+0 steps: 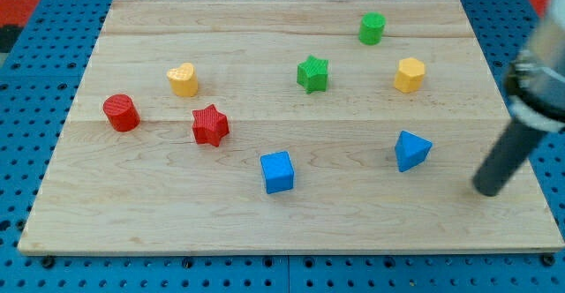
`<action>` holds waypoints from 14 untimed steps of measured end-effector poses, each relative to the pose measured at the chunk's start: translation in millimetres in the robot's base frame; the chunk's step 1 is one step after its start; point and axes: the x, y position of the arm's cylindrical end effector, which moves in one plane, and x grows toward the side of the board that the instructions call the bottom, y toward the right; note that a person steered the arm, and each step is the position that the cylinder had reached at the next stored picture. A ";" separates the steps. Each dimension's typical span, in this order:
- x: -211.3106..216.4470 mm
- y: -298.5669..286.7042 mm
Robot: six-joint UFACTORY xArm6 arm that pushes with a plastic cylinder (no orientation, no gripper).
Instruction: Slide the blue triangle up a bit
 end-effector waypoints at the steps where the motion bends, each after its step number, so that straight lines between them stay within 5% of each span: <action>1: 0.0 3.4; 3: 8.3 -138.4; 6: 8.2 -138.8; 9: 9.0 -46.7; 14: 10.5 -107.2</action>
